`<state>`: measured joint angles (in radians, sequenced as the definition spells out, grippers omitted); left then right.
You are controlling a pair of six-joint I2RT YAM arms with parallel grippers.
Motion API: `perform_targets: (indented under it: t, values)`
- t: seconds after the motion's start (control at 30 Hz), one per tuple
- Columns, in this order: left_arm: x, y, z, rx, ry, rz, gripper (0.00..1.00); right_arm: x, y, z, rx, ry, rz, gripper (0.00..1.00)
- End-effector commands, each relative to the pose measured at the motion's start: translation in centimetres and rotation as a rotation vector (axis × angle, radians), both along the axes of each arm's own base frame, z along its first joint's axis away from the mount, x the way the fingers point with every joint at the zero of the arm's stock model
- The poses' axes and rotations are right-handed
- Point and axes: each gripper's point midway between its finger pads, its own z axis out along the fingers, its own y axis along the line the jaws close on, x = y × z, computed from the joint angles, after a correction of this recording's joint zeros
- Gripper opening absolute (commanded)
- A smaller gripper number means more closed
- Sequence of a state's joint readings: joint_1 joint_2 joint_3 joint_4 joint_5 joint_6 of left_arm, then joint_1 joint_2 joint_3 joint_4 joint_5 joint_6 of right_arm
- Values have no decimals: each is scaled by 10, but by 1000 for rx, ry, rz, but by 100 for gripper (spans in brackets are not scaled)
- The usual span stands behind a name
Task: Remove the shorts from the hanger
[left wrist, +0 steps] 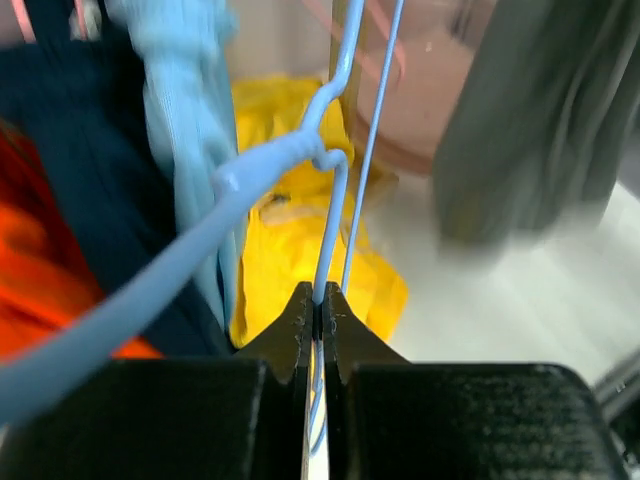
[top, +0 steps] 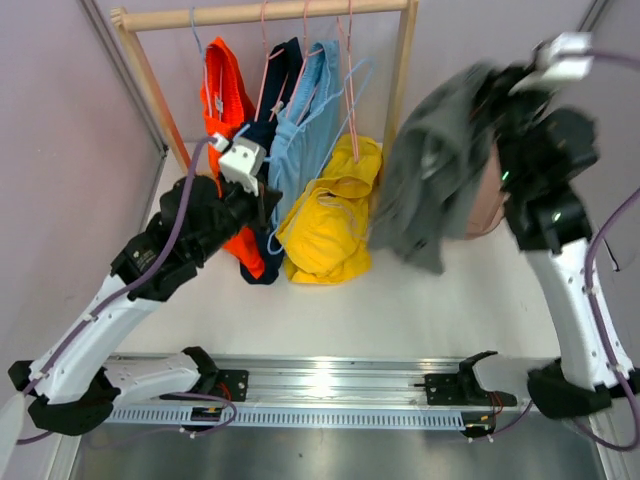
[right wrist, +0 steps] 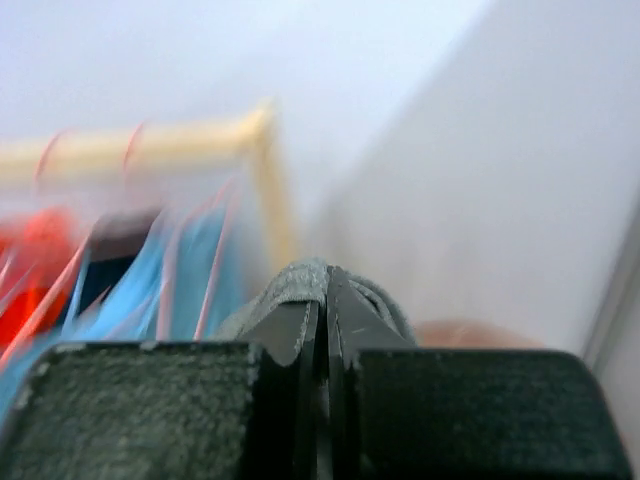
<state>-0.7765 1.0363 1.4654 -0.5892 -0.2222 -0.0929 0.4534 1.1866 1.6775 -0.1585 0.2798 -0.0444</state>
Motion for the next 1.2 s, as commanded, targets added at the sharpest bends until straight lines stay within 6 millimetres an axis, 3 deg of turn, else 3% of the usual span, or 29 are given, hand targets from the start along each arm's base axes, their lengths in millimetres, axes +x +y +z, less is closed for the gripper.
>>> perform_targets:
  t: [0.0, 0.07, 0.1, 0.13, 0.17, 0.2, 0.3, 0.33, 0.5, 0.63, 0.83, 0.9, 0.93, 0.97, 1.0, 1.1, 1.13, 1.17]
  values:
    - [-29, 20, 14, -114, -26, -17, 0, 5, -58, 103, 54, -223, -108, 0]
    - [-35, 21, 3, -120, -3, -24, 0, 28, -91, 140, 95, -295, -182, 0]
    - [-34, 19, -10, -110, 23, -30, 0, 37, -95, 149, 93, -318, -169, 0]
    - [-37, 17, -12, -115, 30, -44, 0, 50, -101, 151, 97, -327, -173, 0]
    - [-38, 16, -13, -122, 34, -47, 0, 89, -106, 132, 96, -286, -182, 0]
    - [-39, 15, -19, -130, 46, -50, 0, 98, -115, 131, 113, -292, -188, 0]
    - [-39, 11, -30, -140, 54, -63, 0, 153, -132, 83, 134, -205, -175, 0]
    - [-38, 8, -36, -135, 63, -68, 0, 183, -130, 38, 141, -105, -129, 0]
    - [-32, -2, -48, -121, 81, -85, 0, 247, -114, -78, 136, 103, -50, 0]
    - [-28, -9, -55, -116, 86, -94, 0, 279, -95, -146, 129, 273, 54, 0]
    - [-23, -12, -61, -114, 82, -90, 0, 287, -81, -187, 106, 374, 42, 0]
    - [-22, -12, -64, -109, 86, -90, 0, 287, -81, -210, 91, 440, -14, 0]
    - [-22, -13, -64, -109, 86, -92, 0, 286, -85, -220, 87, 471, -40, 14]
    - [-21, -14, -65, -103, 86, -91, 0, 283, -89, -240, 87, 543, -68, 48]
    - [-19, -14, -64, -101, 86, -88, 0, 280, -76, -253, 73, 584, -89, 99]
    - [-9, -14, -67, -75, 95, -45, 0, 260, -76, -304, 54, 760, -200, 100]
    - [-4, -10, -57, -76, 85, -11, 0, 249, -87, -318, 42, 808, -289, 99]
    - [0, -9, -57, -64, 87, 9, 0, 238, -88, -309, 47, 796, -321, 99]
